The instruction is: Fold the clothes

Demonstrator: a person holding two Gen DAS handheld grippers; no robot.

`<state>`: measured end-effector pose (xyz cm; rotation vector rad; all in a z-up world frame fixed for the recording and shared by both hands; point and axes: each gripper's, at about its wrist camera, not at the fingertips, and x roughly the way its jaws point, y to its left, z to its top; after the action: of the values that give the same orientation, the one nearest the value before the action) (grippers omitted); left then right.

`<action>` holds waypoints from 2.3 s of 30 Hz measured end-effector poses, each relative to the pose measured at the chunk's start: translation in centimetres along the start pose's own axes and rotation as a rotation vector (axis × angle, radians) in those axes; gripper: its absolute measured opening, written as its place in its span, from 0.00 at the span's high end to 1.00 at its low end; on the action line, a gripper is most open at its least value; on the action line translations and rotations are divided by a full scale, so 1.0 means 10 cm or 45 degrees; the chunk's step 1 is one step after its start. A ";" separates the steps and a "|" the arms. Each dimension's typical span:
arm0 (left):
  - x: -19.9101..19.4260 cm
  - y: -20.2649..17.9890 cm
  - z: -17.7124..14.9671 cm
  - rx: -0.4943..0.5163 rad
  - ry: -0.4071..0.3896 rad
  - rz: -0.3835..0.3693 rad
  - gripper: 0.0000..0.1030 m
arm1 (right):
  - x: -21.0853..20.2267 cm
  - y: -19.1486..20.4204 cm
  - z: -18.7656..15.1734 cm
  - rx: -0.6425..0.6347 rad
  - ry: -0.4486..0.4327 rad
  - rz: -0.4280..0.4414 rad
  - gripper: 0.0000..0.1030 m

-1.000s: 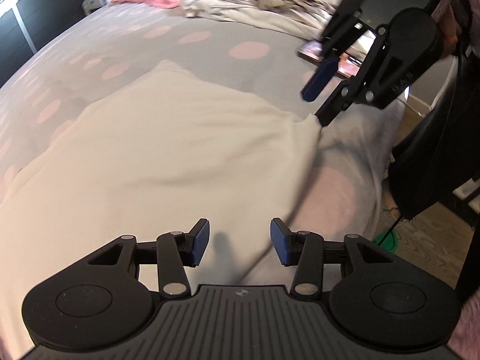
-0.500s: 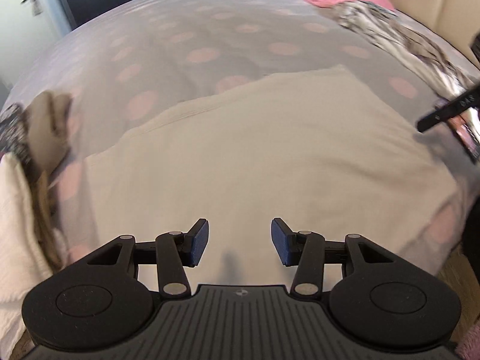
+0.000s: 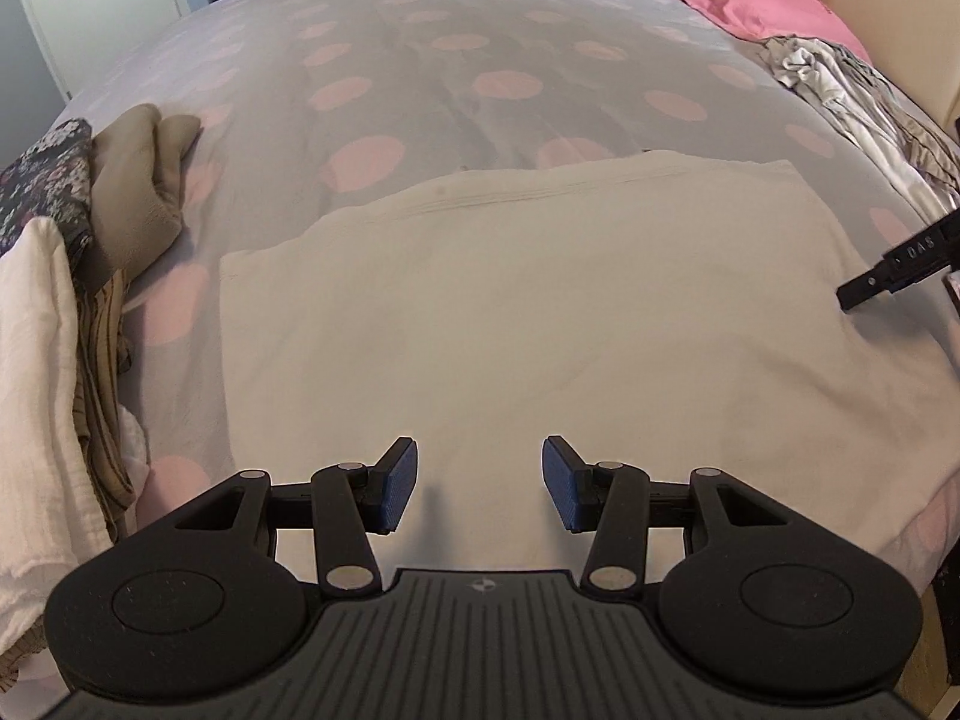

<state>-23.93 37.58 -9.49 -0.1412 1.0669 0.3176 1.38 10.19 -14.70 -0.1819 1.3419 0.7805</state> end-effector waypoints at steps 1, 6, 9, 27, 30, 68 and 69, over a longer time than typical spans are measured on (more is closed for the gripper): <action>0.01 0.03 -0.01 -0.011 0.001 0.007 0.57 | -0.01 0.04 0.01 -0.010 0.003 0.014 0.87; 0.01 0.23 -0.13 -0.103 0.008 0.054 0.57 | -0.14 0.26 0.03 -0.025 -0.003 0.015 0.89; -0.03 0.32 -0.18 -0.141 -0.004 0.071 0.57 | -0.31 0.45 0.06 -0.010 -0.022 0.084 0.89; -0.32 0.74 -0.35 -0.220 -0.065 0.006 0.70 | -0.17 2.50 0.15 -0.212 -0.026 0.360 0.89; -0.31 0.83 -0.40 -0.257 -0.061 -0.009 0.74 | 0.08 2.80 0.11 -0.241 0.001 0.387 0.89; -0.59 0.64 -0.74 -0.272 -0.009 0.000 0.75 | 0.35 2.09 -0.81 0.027 -0.062 0.299 0.57; -0.57 0.64 -0.77 -0.270 0.018 -0.004 0.75 | 0.35 2.11 -0.81 0.022 -0.082 0.316 0.62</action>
<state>-34.97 40.49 -7.97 -0.3354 1.0455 0.4272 -17.64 22.79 -13.51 0.0246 1.3245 0.9743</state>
